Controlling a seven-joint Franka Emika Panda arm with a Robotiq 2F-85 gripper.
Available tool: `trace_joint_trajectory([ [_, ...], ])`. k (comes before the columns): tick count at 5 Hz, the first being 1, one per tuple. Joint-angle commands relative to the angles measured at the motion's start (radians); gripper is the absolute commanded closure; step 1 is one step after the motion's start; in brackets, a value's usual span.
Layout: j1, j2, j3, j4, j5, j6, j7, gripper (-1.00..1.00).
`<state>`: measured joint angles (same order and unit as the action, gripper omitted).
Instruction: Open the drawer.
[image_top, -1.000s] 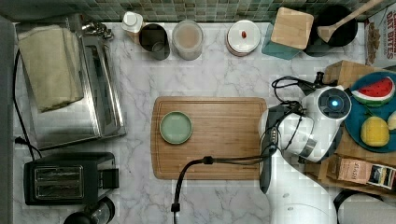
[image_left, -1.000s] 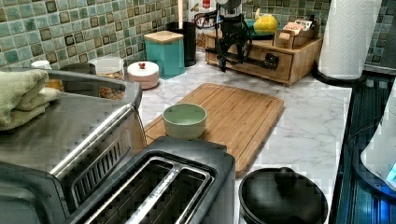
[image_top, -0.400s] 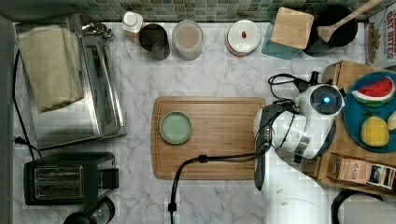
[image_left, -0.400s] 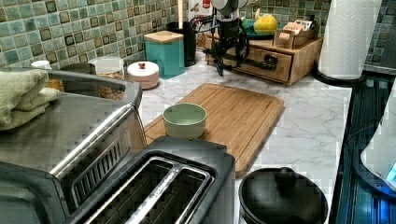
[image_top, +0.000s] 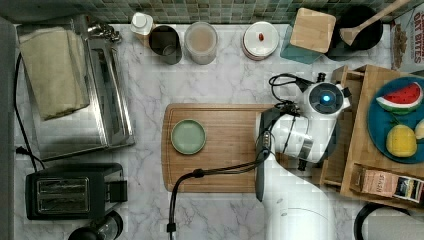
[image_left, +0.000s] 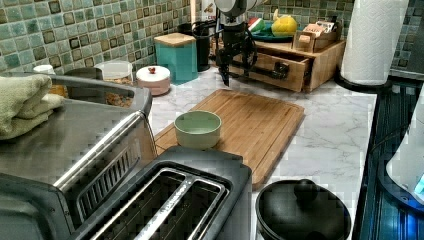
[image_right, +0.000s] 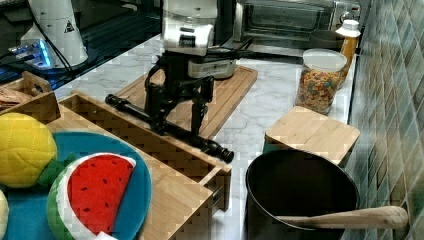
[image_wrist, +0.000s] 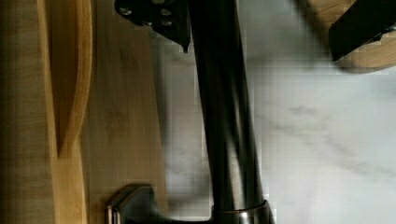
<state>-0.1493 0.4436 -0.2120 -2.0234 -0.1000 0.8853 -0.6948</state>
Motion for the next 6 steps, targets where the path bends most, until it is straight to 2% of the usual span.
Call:
trace_joint_trajectory([
  [1,0.228,-0.111,0.115,-0.069,0.02,0.031,0.274,-1.0],
  [2,0.23,-0.095,0.142,-0.068,0.066,0.072,0.261,-1.0],
  [3,0.263,-0.096,0.142,-0.083,0.044,0.134,0.348,-1.0],
  [4,0.32,-0.106,0.106,-0.104,-0.031,0.165,0.455,-1.0],
  [5,0.284,-0.12,0.147,-0.102,0.007,0.166,0.371,-1.0],
  [6,0.288,-0.119,0.143,-0.102,0.01,0.166,0.37,-1.0],
])
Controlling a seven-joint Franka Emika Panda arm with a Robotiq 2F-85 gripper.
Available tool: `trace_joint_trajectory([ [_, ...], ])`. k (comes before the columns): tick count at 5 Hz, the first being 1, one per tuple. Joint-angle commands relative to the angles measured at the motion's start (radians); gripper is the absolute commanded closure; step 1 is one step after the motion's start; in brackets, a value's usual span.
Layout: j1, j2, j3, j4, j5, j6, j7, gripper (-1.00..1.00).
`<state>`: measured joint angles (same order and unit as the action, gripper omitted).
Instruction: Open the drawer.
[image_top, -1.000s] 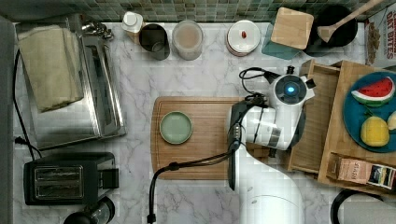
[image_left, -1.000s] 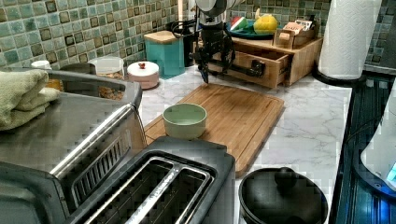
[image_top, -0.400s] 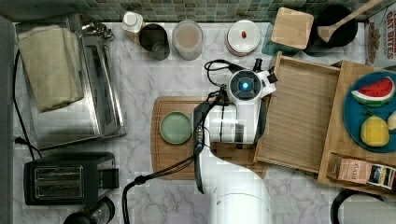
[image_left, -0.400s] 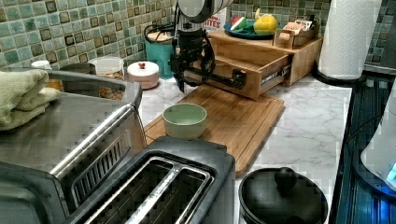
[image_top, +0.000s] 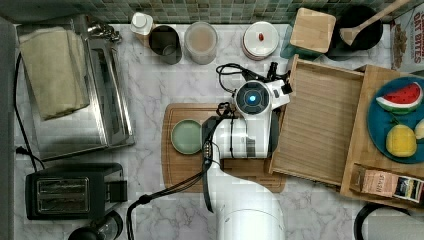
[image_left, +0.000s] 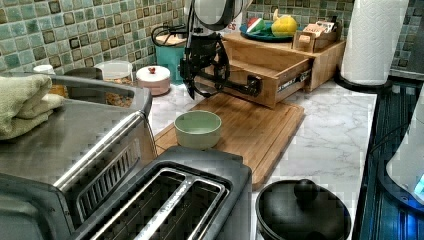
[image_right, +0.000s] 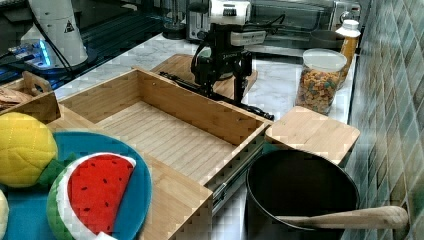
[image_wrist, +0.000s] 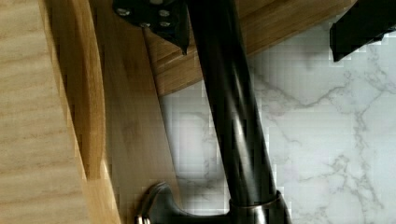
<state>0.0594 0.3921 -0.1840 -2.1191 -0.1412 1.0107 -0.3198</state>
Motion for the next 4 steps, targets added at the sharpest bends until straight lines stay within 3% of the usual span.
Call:
trace_joint_trajectory([
  [1,0.08,-0.068,0.114,-0.006,0.051,0.041,-0.006,-1.0],
  [4,0.082,-0.068,0.112,-0.006,0.053,0.041,-0.007,-1.0],
])
